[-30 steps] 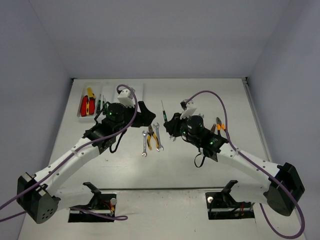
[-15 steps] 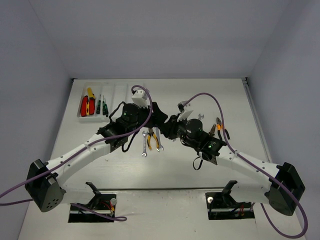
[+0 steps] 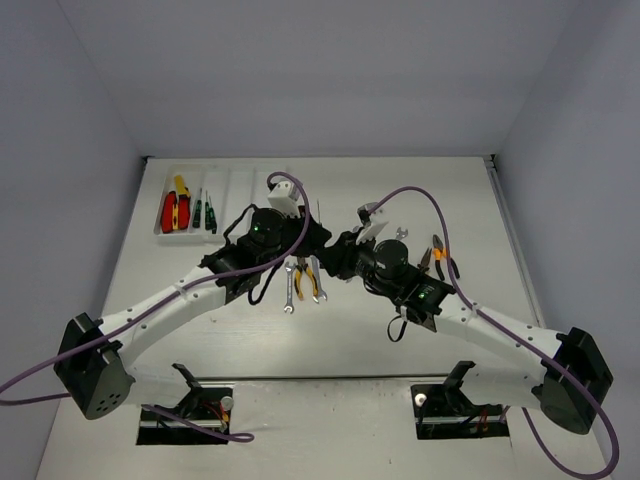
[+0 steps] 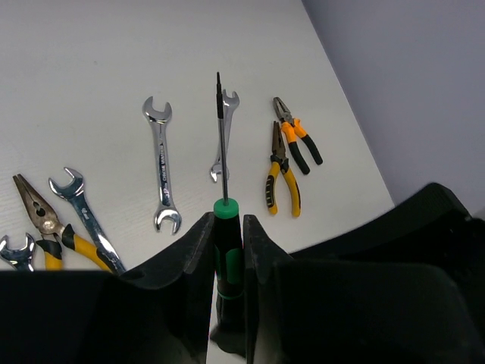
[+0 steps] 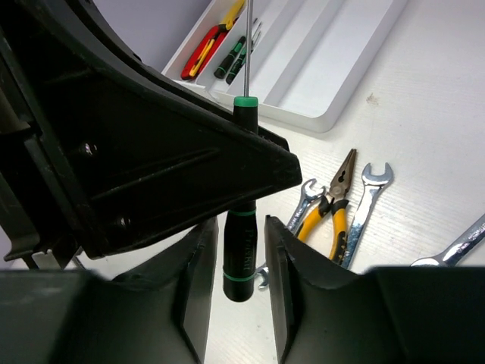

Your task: Sort the tools into containers

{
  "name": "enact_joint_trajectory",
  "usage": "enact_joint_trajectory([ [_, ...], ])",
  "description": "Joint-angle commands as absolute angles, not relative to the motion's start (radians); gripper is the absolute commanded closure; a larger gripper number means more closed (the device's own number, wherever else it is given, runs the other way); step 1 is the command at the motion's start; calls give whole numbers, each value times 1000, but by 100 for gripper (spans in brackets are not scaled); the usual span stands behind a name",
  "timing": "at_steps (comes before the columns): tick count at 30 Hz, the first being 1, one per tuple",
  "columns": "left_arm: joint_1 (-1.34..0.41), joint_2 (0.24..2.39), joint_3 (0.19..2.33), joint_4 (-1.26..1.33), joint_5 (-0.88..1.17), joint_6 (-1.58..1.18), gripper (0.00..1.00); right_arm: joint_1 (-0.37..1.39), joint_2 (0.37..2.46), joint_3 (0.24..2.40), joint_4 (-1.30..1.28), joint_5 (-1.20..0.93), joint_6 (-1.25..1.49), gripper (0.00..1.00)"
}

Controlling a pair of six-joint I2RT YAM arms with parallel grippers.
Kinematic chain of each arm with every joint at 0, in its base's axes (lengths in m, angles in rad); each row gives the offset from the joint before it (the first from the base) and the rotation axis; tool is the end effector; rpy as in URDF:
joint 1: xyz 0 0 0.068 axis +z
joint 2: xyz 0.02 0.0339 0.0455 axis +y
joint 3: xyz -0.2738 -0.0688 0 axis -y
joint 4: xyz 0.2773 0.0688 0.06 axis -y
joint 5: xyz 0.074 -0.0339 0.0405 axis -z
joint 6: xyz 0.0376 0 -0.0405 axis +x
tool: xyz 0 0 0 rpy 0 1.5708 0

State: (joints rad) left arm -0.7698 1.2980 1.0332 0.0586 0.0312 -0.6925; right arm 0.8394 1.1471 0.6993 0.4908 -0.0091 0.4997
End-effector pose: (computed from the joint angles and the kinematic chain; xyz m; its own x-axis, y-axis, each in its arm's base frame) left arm 0.2424 -0.2366 0.3397 -0.5713 -0.3350 -0.7493 0.4584 0.6270 -0.6299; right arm 0.1967 0.2197 0.3019 -0.3343 0.3449 -0.8771 -0.6723 0.5649 0.4784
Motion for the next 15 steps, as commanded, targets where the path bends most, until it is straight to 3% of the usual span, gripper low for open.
enact_joint_trajectory([
  [1,-769,1280,1078,125,11,-670,100,845,1115,703,588,0,496,54],
  [3,-757,1280,1096,84,-27,-634,100,845,1112,699,574,26,489,43],
  [6,-697,1291,1145,-60,-59,-570,100,845,1097,696,530,61,470,36],
  [15,-368,1464,1357,-359,-43,-304,100,843,996,669,346,198,379,33],
])
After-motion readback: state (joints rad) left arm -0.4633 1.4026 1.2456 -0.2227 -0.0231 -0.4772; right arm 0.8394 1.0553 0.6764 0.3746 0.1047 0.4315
